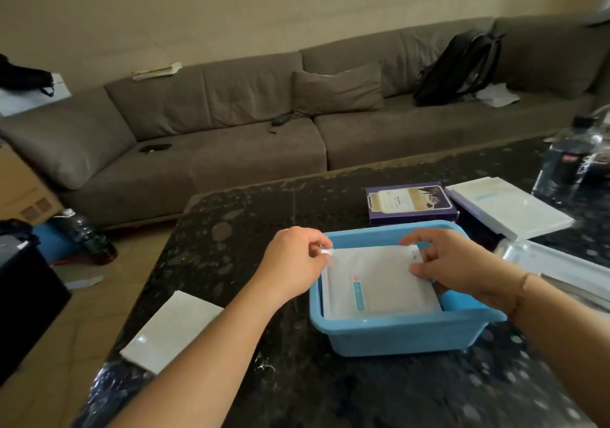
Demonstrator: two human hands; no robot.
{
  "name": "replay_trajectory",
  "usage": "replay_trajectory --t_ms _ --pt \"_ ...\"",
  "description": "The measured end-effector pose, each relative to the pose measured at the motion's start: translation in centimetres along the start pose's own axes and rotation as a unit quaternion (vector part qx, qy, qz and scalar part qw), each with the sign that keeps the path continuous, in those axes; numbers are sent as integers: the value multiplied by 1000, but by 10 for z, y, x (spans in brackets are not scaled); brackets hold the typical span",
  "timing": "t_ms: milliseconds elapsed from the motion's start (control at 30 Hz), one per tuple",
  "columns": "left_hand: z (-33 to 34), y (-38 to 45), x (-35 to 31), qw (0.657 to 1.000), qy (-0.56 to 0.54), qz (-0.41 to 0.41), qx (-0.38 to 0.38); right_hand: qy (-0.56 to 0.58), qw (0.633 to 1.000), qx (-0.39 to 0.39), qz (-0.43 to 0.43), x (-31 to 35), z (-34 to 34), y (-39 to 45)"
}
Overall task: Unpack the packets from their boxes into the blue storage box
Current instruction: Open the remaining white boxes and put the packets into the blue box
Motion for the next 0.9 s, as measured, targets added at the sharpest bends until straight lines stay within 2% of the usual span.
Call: replay_trajectory --t_ms 133,267,367,467,533,600,667,733,800,833,900 --pt "8 5 -14 992 111 59 -3 -62 998 -16 -3 -5 -1 8" --pt "17 6 -14 977 193 85 15 -188 981 8 -46 -3 11 4" --pt "21 6 -13 972 215 94 28 -231 971 39 -52 -4 19 2" --pt "21 7 -13 974 203 98 29 -266 962 44 -52 -4 20 2" --pt "16 4 -13 982 155 106 6 -264 963 43 -42 -2 18 -1" --pt "2 -5 -7 989 69 121 -50 -273 961 32 -36 2 13 -7" --pt "-18 -22 13 982 9 137 -133 -288 956 -29 -41 13 4 -16" --pt "-32 -46 49 975 3 130 -179 -265 950 -137 -91 32 -3 -35" --pt "-35 -75 90 982 51 96 -155 -167 931 -245 -211 57 -1 -67" --pt "-35 -90 107 985 87 78 -126 -106 914 -272 -281 68 6 -85" --pt "-31 -118 133 983 166 52 -60 -4 899 -240 -366 84 35 -114"
Point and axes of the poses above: each hand's wrist, its own y-axis towards the middle knuckle, its own z-axis out of the palm, x = y × z, the point moved 5 cm from there along y, towards the middle knuckle, and after that the axes turned 4 degrees about -x, right-handed, at the moved point
